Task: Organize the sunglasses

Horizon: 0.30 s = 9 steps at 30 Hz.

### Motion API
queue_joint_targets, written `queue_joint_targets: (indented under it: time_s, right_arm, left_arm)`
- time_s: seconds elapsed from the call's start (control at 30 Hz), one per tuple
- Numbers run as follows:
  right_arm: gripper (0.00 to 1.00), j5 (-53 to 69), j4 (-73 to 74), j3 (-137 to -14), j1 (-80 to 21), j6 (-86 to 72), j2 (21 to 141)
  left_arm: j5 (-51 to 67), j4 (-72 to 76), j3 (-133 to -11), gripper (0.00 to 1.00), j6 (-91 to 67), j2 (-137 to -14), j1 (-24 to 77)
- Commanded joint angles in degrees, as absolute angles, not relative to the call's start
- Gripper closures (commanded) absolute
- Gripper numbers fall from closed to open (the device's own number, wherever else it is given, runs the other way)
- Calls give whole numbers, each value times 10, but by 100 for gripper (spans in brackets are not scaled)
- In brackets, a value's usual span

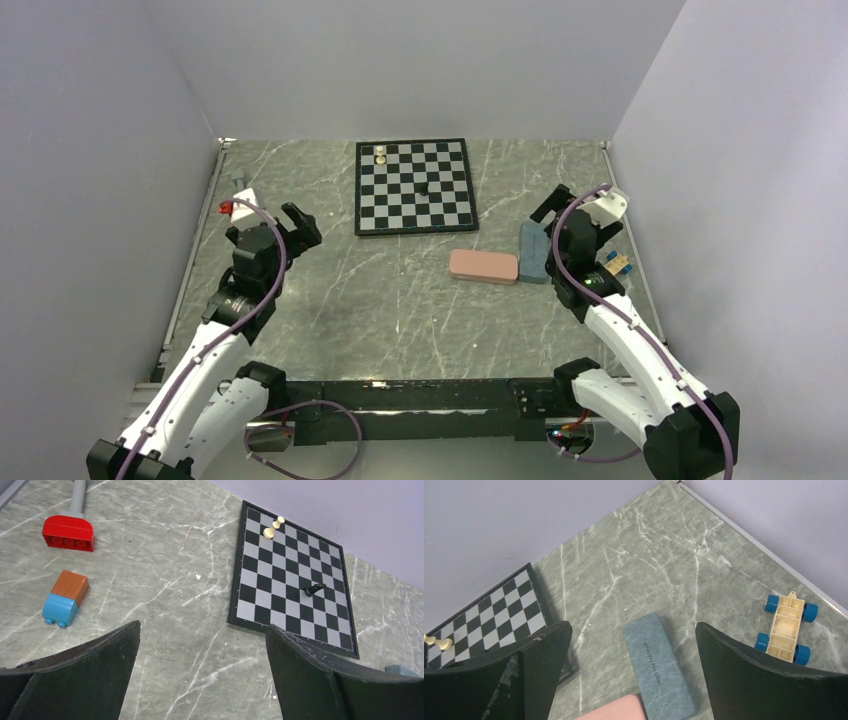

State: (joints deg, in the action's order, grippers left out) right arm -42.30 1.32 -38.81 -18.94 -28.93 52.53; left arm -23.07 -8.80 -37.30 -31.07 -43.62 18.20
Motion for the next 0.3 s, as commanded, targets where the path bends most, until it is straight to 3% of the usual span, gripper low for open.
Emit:
queue_joint_targets:
  time_s: [0.0,0.27]
  right_arm:
    - [0,-451,3,-397,-189,-263,525]
    - [0,-448,-49,-368,-189,-241,504]
  left_arm:
    - [-253,-63,-355,1,-305,-423,179]
    - [-259,-73,-365,1,-297,-435,179]
